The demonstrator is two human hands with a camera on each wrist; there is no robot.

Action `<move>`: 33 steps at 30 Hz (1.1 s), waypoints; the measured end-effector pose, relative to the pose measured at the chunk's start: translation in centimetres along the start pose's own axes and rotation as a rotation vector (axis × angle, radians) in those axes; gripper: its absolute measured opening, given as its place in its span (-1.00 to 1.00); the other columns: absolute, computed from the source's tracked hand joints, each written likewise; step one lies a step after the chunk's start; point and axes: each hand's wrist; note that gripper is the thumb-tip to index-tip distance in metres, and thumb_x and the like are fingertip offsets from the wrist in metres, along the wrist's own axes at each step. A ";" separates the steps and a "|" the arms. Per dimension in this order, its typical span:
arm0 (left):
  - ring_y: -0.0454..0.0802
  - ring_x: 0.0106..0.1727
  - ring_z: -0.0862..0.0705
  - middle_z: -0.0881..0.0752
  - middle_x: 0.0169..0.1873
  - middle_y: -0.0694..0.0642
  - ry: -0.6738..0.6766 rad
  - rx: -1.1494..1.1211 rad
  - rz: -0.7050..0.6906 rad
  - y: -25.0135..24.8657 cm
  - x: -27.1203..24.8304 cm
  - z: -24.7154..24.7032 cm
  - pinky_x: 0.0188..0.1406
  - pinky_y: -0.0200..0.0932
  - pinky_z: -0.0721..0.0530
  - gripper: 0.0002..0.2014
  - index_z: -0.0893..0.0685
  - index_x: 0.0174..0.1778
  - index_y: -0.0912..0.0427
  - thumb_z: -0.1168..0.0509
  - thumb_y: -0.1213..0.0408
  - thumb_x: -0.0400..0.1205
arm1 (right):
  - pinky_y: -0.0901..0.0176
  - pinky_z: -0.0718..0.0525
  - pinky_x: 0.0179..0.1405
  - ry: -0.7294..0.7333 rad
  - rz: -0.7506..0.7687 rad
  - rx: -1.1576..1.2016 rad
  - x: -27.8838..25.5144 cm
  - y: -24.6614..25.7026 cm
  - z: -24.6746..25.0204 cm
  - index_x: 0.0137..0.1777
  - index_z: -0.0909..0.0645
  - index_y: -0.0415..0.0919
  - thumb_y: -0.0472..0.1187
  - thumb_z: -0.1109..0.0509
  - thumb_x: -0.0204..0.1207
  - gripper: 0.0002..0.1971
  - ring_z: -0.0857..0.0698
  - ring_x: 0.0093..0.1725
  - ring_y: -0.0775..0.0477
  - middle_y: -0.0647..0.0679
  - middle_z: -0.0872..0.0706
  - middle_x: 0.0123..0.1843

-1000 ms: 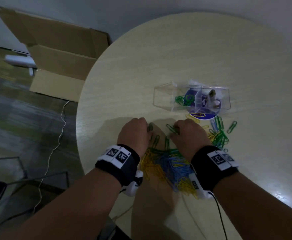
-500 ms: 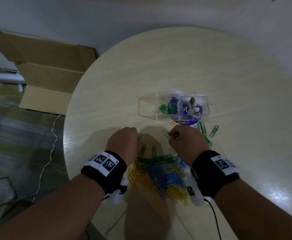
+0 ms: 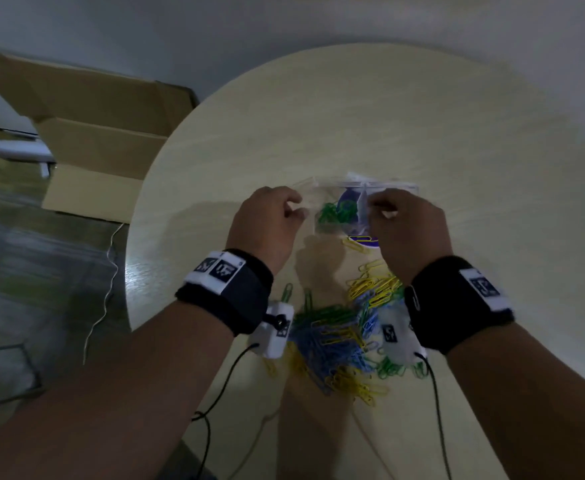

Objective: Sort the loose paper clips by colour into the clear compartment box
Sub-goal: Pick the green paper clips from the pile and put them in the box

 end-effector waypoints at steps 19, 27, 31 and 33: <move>0.21 0.64 -0.19 -0.28 0.64 0.11 0.257 0.333 -0.341 8.0 -15.9 -1.7 0.54 0.17 -0.31 -0.56 -0.46 0.49 -0.21 -0.20 -0.08 0.66 | -0.32 -0.18 0.56 0.455 0.398 -0.367 -19.8 -5.1 -1.8 0.43 -0.47 0.31 0.47 -0.16 0.44 -0.42 -0.05 0.68 -0.29 0.01 -0.16 0.70; 0.13 0.64 -0.17 -0.26 0.63 0.05 0.393 0.417 -0.402 6.9 -17.6 -3.5 0.53 0.11 -0.36 -0.53 -0.42 0.50 -0.10 -0.17 -0.07 0.65 | -0.28 -0.26 0.52 0.457 0.362 -0.489 -14.7 -2.6 -4.9 0.58 -0.32 -0.02 0.28 0.01 0.54 -0.33 -0.16 0.64 -0.27 0.09 -0.33 0.63; 0.10 0.60 -0.28 -0.42 0.55 0.00 0.385 0.385 -0.455 7.9 -18.2 -3.1 0.47 0.09 -0.43 -0.61 -0.55 0.37 -0.16 -0.21 -0.09 0.62 | -0.19 0.03 0.61 0.487 0.361 -0.522 -11.6 -2.3 -6.1 0.67 -0.03 0.02 0.29 0.10 0.55 -0.29 0.14 0.69 -0.23 0.14 -0.03 0.72; 0.10 0.56 -0.34 -0.47 0.51 -0.02 0.350 0.330 -0.481 8.3 -18.2 -2.6 0.43 0.08 -0.47 -0.65 -0.59 0.34 -0.15 -0.23 -0.06 0.64 | -0.17 -0.05 0.59 0.408 0.342 -0.424 -10.5 -2.4 -6.2 0.65 -0.14 0.02 0.22 0.05 0.58 -0.35 0.03 0.69 -0.21 0.14 -0.15 0.69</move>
Point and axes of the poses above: each hand's wrist, its own x-axis towards the middle knuckle, its own z-axis out of the back of the hand, y = z × x
